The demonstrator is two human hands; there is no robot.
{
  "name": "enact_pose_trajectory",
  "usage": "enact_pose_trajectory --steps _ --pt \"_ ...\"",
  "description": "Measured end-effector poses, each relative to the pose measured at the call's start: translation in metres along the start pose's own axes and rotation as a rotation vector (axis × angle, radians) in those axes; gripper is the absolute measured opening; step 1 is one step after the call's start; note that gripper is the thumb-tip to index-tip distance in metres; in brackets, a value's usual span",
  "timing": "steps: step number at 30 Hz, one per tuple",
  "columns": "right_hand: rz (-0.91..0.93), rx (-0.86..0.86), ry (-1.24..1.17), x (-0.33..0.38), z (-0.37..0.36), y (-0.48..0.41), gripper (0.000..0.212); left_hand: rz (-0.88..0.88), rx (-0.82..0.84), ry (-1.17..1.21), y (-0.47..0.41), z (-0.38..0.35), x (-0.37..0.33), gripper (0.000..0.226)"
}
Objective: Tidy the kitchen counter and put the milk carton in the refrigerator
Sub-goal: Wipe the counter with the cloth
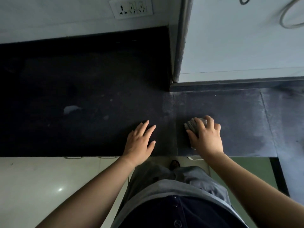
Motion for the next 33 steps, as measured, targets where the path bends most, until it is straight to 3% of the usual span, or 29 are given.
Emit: enact_pose_trajectory --steps 6,13,22,25,33 --pt "0.225 -0.028 -0.095 0.065 -0.003 0.001 0.037 -0.033 -0.095 0.145 0.013 0.029 0.026 0.054" --pt "0.365 -0.015 -0.193 0.189 -0.012 -0.02 0.035 0.057 -0.186 0.202 0.036 0.085 0.117 0.052" --pt "0.164 -0.085 -0.115 0.293 -0.031 -0.111 0.035 0.104 -0.2 0.108 0.033 0.171 0.249 0.052" --pt "0.014 -0.148 -0.016 0.306 -0.047 -0.102 0.036 0.126 -0.199 0.084 0.022 0.187 0.286 0.054" --pt "-0.027 -0.19 0.071 0.316 -0.066 -0.065 0.039 0.17 -0.22 0.061 0.012 0.219 0.357 0.051"
Point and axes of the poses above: each hand's wrist, its own y-axis away from the middle knuckle, its own z-axis out of the back of the hand, x = y × z, the point moved 6 cm from there along -y, towards the middle knuckle, and after that the axes turned 12 degrees about y, right-handed, at the moved point
